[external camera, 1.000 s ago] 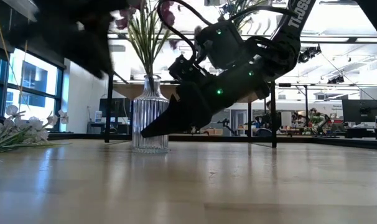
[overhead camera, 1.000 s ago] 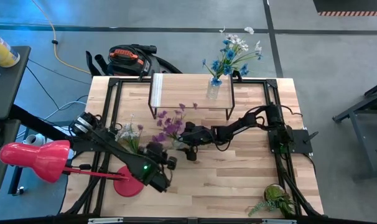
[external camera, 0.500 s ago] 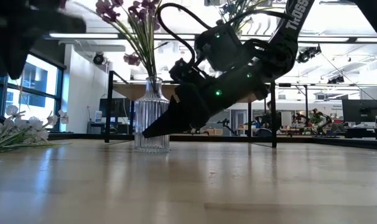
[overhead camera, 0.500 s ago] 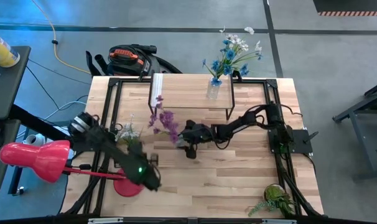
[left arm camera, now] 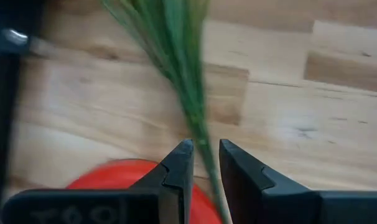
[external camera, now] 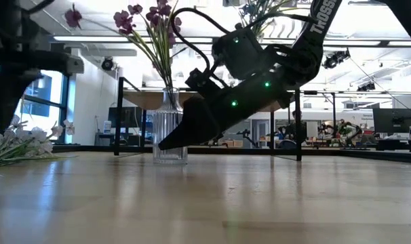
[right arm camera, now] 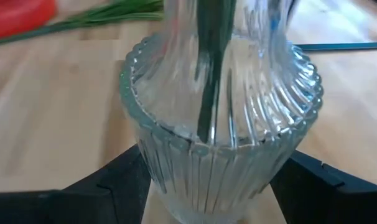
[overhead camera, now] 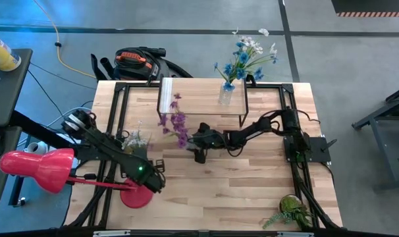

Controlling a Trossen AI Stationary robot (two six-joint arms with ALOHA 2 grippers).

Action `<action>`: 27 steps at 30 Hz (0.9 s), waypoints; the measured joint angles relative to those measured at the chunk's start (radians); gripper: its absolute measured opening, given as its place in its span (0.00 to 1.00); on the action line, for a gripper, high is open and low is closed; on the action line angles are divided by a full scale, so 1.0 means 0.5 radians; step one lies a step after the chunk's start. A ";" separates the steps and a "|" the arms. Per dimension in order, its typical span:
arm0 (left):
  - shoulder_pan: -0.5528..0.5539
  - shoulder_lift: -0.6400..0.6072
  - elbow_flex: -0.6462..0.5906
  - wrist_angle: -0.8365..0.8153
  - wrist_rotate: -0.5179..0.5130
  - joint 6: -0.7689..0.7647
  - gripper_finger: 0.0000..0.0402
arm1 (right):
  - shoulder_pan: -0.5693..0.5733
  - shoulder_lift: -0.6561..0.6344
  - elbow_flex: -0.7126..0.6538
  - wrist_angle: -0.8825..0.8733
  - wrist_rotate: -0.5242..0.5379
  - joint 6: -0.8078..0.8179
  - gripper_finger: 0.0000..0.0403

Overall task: Pick and place flowers into a vace then onto a shelf
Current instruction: Put the white flowers into the transparent vase

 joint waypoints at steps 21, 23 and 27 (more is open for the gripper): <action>0.102 -0.018 -0.484 0.583 0.021 -0.005 0.28 | -0.045 0.009 -0.005 -0.036 -0.008 0.003 0.70; 0.104 -0.016 -0.481 0.576 0.026 -0.004 0.28 | -0.045 0.008 -0.003 -0.045 -0.011 0.005 0.71; 0.104 -0.013 -0.471 0.571 0.026 -0.002 0.28 | -0.027 0.005 -0.003 -0.056 -0.018 0.013 0.71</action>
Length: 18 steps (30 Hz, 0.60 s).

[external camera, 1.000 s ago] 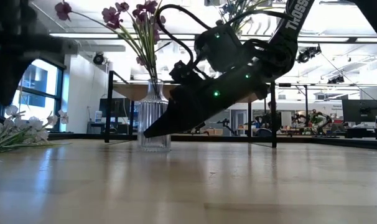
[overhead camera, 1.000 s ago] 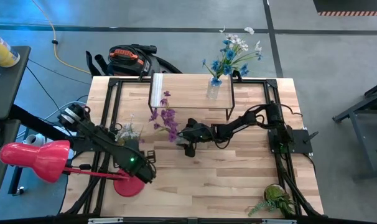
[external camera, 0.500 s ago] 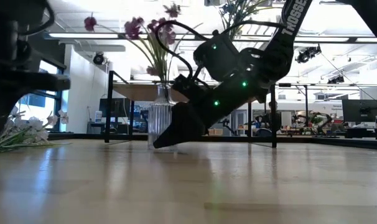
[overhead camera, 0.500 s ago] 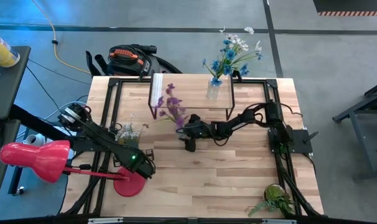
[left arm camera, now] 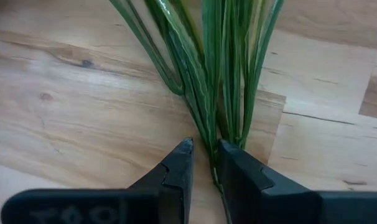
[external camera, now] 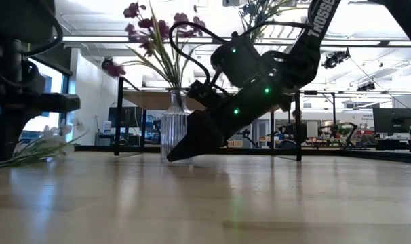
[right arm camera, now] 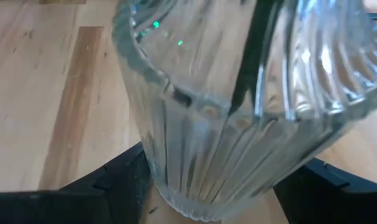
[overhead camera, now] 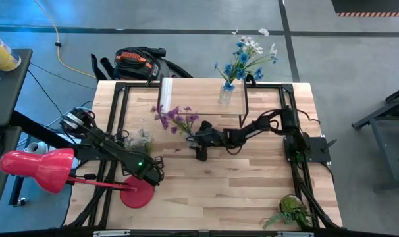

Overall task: Pick and place flowers into a vace then onto a shelf
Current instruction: Put the white flowers into the transparent vase

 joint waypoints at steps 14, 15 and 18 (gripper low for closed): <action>-0.001 0.010 0.245 -0.143 -0.134 0.056 0.28 | 0.045 -0.002 0.002 -0.004 0.007 0.017 0.71; 0.000 0.010 0.246 -0.145 -0.130 0.059 0.28 | 0.045 -0.002 0.002 -0.008 0.007 0.034 0.71; 0.000 0.009 0.248 -0.199 -0.028 0.160 0.28 | 0.045 -0.003 0.002 -0.013 0.007 0.044 0.71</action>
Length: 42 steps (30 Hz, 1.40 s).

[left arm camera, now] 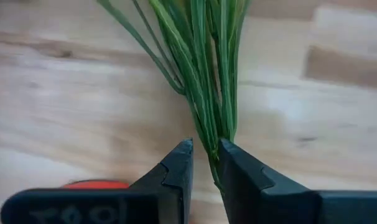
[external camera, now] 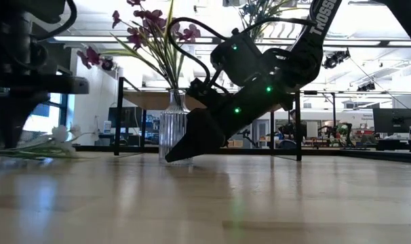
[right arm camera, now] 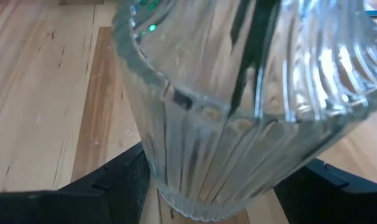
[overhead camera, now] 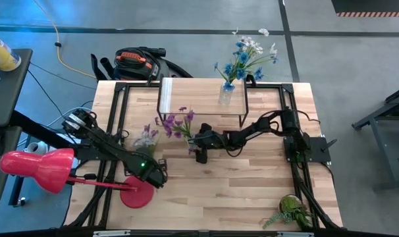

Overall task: Pick and place flowers into a vace then onto a shelf
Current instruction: Put the white flowers into the transparent vase

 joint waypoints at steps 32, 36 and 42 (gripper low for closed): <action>0.000 -0.003 -0.026 -0.002 0.233 -0.110 0.30 | 0.002 0.000 0.000 -0.002 -0.001 -0.003 0.71; 0.001 -0.003 -0.025 0.024 0.221 -0.113 0.42 | 0.002 0.000 0.001 -0.002 -0.001 -0.003 0.71; 0.000 -0.003 -0.026 0.056 0.264 -0.110 0.63 | 0.002 0.000 0.001 -0.002 -0.001 -0.003 0.71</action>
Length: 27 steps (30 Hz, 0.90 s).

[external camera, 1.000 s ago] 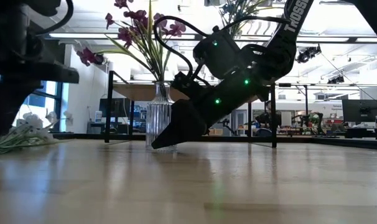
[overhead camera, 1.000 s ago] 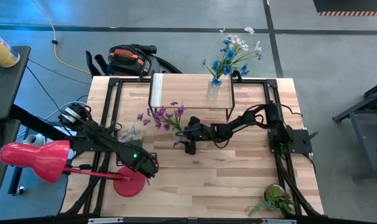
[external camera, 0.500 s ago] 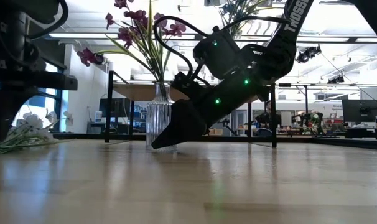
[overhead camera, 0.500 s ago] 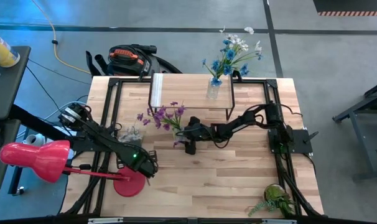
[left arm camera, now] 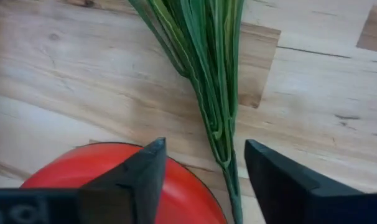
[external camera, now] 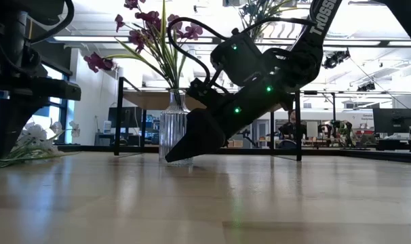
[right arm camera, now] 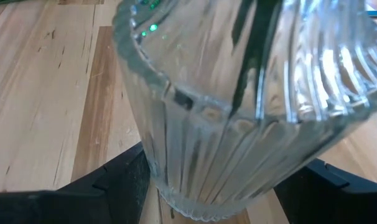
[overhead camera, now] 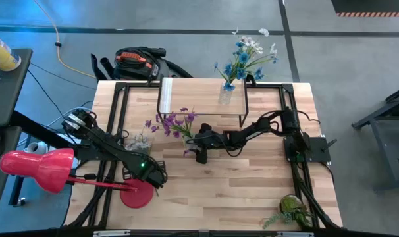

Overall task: Pick and place flowers into a vace then onto a shelf
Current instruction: Put the white flowers into the transparent vase

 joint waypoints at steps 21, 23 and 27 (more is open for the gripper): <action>0.107 0.165 -0.076 0.074 -0.247 0.023 0.27 | 0.001 -0.003 0.001 -0.037 0.003 0.003 0.71; 0.107 0.168 -0.079 0.052 -0.274 0.074 0.19 | 0.001 -0.003 0.001 -0.037 0.004 0.002 0.71; 0.105 0.171 -0.088 0.002 -0.372 0.096 0.11 | 0.002 -0.003 0.001 -0.024 0.003 0.005 0.71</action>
